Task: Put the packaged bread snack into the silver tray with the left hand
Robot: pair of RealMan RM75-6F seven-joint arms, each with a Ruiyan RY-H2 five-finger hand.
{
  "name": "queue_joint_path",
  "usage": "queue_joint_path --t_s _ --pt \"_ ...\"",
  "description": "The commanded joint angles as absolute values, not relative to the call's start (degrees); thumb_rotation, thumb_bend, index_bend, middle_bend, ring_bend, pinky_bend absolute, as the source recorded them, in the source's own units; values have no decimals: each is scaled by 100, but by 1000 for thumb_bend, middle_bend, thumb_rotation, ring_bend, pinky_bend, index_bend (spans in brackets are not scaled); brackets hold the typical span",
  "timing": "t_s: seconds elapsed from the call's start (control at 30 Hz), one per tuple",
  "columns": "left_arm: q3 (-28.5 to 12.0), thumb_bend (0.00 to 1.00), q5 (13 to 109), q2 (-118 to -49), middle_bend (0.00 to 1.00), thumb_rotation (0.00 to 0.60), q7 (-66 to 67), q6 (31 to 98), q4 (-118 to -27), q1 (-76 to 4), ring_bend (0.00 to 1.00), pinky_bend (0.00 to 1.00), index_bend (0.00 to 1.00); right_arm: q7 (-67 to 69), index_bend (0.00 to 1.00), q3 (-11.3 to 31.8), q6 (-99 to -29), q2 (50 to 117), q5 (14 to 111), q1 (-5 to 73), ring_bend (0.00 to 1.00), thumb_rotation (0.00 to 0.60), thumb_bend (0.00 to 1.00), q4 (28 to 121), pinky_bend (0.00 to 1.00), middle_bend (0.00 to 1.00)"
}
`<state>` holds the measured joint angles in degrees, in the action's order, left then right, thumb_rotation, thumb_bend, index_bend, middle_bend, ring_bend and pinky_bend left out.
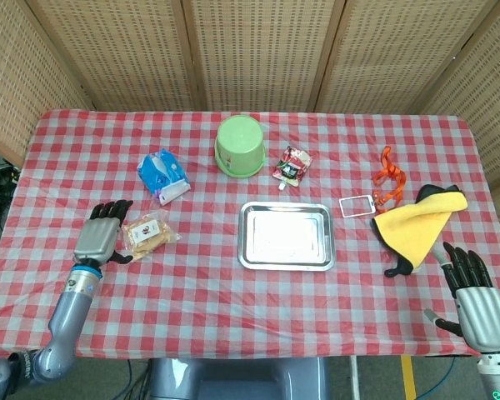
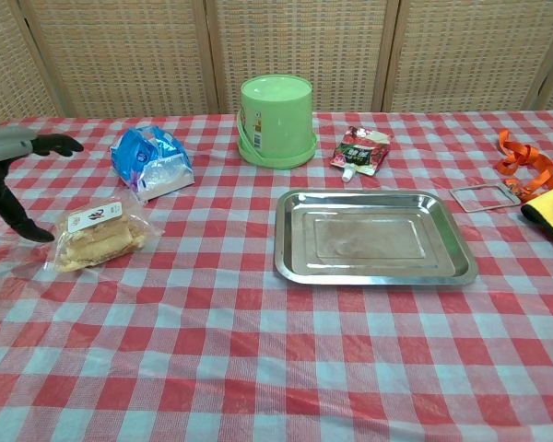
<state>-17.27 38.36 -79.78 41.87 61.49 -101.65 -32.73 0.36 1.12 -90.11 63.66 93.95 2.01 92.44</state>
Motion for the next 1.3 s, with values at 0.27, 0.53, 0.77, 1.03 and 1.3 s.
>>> queue_joint_path --t_s 0.27,0.53,0.77,1.03,1.3 --pt "-1904 35 2073 -8573 0 600 5001 6164 -9692 -4301 0 0 0 128 34 84 -9010 6343 9437 204 0 600 89 9252 0 0" --pt "-1871 35 1531 -8907 0 600 5164 6349 -9277 -4676 0 0 0 186 34 65 -9039 6323 9493 203 0 600 89 9256 0 0" --pt "-1772 41 1407 -9084 0 600 5081 6356 -9023 -4779 0 51 59 224 39 61 -9089 6308 9534 192 0 600 89 9266 0 0" --pt "-1544 233 1476 -9267 59 600 4941 6290 -8747 -4822 83 279 273 252 42 61 -9153 6308 9570 175 0 600 89 9251 0 0" --pt "-1474 509 2050 -9346 248 600 4564 6512 -8730 -4759 236 384 468 271 42 62 -9182 6312 9597 173 0 600 89 9245 0 0"
